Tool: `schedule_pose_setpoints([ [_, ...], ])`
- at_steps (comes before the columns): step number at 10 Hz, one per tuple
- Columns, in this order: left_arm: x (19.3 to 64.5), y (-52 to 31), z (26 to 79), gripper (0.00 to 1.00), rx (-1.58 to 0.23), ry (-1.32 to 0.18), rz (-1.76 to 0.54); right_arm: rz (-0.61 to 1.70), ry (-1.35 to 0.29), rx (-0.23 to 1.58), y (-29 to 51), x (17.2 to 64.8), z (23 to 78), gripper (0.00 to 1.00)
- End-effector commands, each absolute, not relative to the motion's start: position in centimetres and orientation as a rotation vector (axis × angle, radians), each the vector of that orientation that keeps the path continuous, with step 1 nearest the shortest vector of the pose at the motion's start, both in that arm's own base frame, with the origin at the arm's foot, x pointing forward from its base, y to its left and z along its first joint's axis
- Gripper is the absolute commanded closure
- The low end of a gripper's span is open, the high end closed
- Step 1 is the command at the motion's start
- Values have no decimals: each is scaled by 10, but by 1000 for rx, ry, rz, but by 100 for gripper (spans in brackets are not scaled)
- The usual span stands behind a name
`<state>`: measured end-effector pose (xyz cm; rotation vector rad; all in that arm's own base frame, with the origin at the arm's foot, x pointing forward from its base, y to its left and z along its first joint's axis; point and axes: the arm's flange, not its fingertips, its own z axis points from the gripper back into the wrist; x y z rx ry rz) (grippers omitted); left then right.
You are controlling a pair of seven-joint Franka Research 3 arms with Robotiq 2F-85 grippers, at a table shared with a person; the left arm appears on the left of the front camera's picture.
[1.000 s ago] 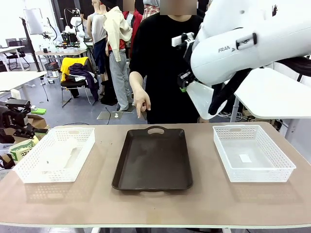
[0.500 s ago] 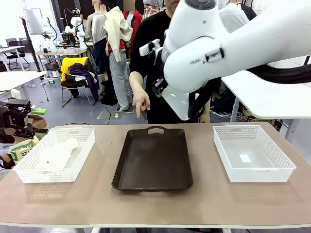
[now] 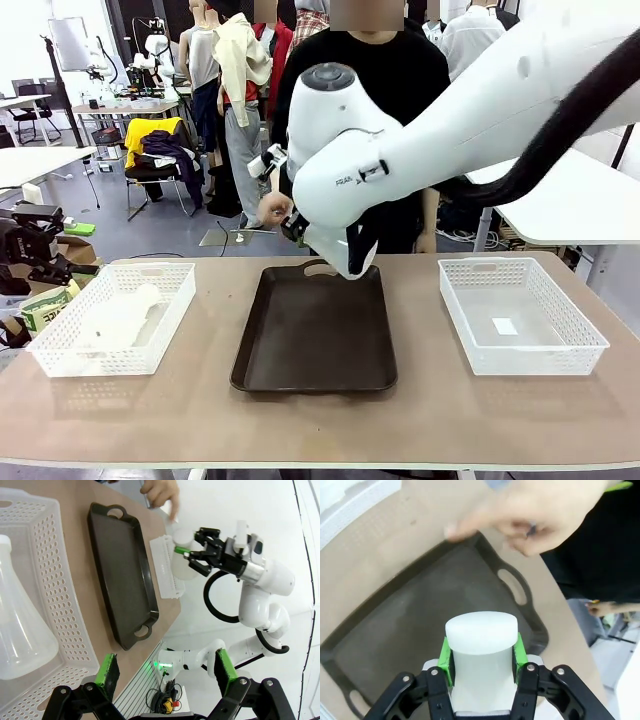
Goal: Prepare the laboratory tools.
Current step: While moving the picked Big flask to the Handle tray indicated by the person, stop as directed by the person.
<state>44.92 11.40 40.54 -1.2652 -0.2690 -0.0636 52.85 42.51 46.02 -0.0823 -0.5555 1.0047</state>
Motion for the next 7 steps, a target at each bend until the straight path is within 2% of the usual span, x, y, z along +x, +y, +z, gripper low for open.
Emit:
schedule_pose_setpoints([
  [1,448,115,407,0,-1265,-274,-63,1022,-530,-54,446,547,456,100],
  [3,448,115,407,0,-1265,-274,-63,1073,-491,-3,455,553,438,100],
  [7,448,115,407,0,-1265,-274,-63,1002,-484,8,448,554,441,100],
])
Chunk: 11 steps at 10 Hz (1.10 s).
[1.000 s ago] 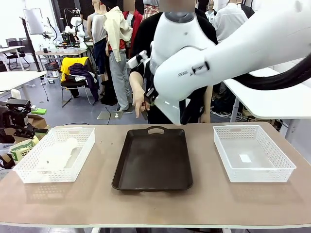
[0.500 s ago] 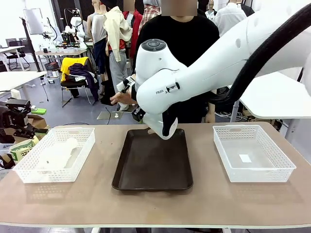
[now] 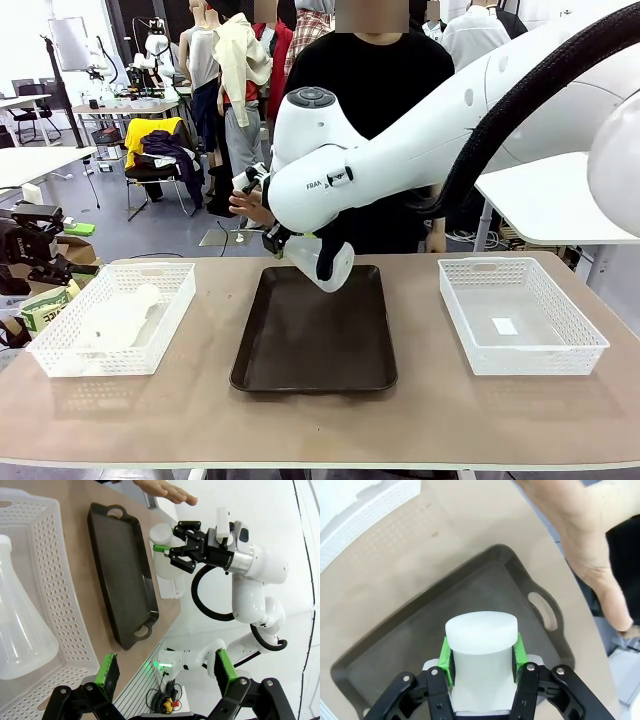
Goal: Prepare the laboratory tools.
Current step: While moving the picked Big flask to the Handle tray indicated by the person, stop as directed by the person, then place the picked Big flask upright in the Handle tray as instructed by the person.
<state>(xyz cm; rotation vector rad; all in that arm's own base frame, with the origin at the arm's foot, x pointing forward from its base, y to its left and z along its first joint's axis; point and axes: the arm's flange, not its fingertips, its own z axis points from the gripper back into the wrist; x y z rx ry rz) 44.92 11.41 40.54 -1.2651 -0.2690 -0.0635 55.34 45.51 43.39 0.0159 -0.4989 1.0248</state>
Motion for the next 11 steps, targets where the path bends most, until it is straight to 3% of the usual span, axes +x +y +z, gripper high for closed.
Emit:
schedule_pose_setpoints([
  [1,448,115,407,0,-1265,-274,-63,1038,-501,14,458,551,430,100],
  [11,448,115,407,0,-1265,-274,-63,1038,-501,14,458,551,430,100],
])
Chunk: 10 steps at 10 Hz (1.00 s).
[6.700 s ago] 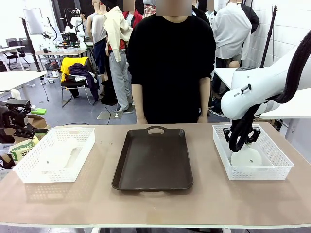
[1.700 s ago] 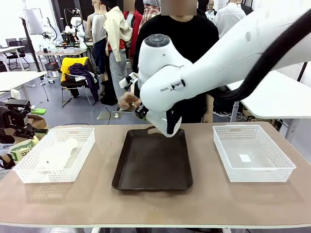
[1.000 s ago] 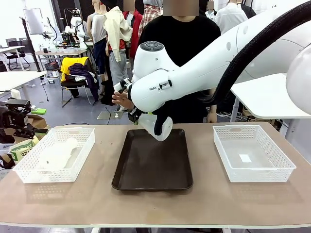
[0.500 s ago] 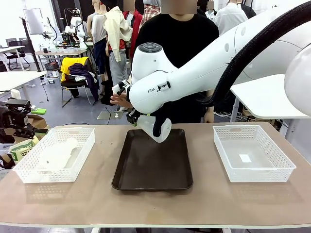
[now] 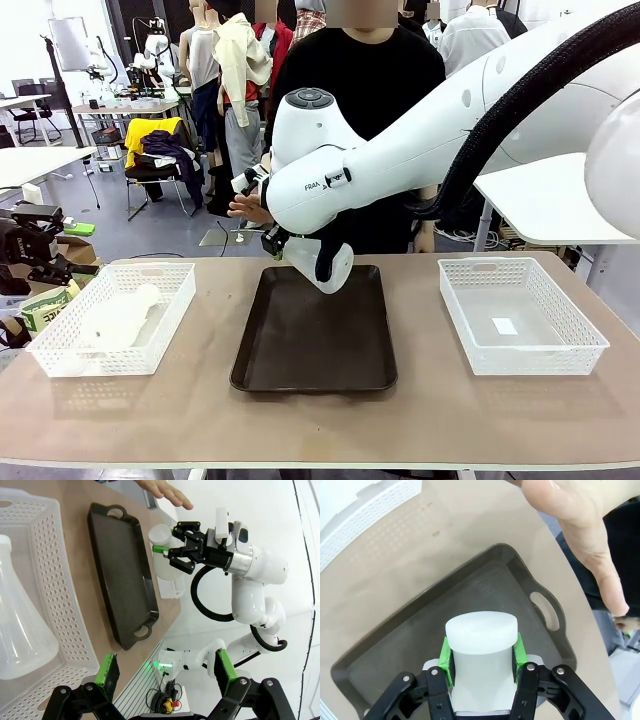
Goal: Prepare the laboratory tools.
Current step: Place the picked Big flask upright in the Handle tray as instructed by the person.
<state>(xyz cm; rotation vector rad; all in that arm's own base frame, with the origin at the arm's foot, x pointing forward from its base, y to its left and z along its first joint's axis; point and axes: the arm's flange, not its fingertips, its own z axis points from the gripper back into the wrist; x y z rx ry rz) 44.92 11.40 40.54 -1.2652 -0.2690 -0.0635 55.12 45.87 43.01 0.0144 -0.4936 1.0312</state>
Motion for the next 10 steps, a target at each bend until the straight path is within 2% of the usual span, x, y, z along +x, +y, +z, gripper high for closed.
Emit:
schedule_pose_setpoints([
  [1,448,115,407,0,-1265,-274,-63,1038,-501,14,458,551,430,100],
  [10,448,115,407,0,-1265,-274,-63,1038,-501,14,458,551,430,100],
])
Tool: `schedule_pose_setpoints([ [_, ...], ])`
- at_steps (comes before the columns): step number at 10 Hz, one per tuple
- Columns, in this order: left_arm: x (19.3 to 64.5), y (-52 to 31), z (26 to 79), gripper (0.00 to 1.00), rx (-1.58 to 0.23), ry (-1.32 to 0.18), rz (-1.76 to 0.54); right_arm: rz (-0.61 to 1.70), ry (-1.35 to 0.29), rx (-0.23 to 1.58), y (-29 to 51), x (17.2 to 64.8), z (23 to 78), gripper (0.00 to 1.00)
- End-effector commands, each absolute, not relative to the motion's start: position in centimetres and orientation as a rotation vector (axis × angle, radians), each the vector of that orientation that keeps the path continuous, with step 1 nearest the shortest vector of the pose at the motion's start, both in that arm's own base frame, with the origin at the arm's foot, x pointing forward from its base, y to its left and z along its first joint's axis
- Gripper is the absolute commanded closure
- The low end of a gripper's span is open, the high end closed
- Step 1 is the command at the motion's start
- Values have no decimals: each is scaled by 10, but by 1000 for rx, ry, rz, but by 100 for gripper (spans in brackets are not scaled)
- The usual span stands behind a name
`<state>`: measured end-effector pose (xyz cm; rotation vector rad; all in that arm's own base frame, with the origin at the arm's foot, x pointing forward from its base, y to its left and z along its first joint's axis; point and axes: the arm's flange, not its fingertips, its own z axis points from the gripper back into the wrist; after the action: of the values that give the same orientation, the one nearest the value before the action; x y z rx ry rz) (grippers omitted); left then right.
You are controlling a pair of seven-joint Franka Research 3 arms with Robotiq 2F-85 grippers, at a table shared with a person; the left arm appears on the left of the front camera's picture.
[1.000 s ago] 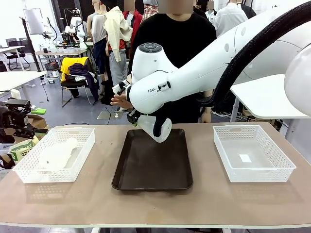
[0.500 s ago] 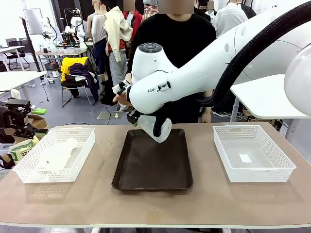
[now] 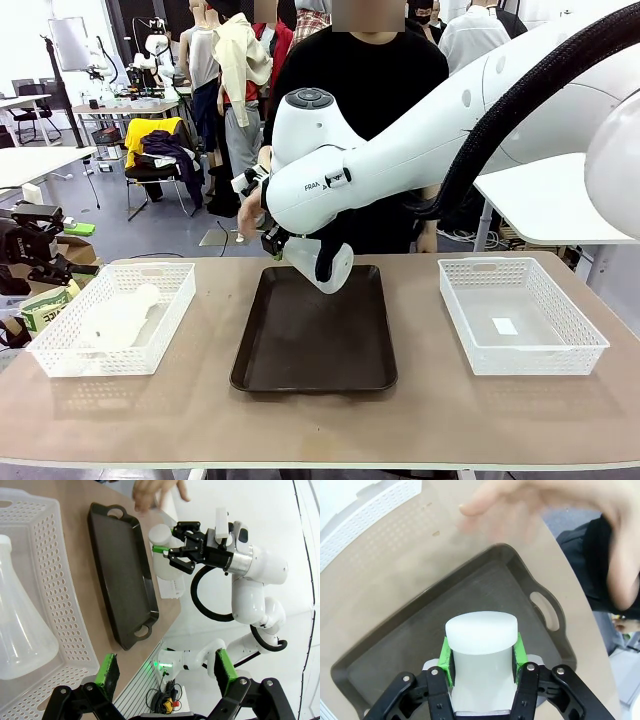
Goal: Prepare the laboratory tools.
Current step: Place the picked Big flask upright in the Handle tray as instructed by the person.
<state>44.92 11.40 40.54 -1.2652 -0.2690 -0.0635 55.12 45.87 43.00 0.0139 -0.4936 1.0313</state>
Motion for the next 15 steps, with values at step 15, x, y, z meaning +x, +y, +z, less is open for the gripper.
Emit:
schedule_pose_setpoints([
  [15,448,115,407,0,-1265,-274,-63,1031,-494,14,459,551,430,100],
])
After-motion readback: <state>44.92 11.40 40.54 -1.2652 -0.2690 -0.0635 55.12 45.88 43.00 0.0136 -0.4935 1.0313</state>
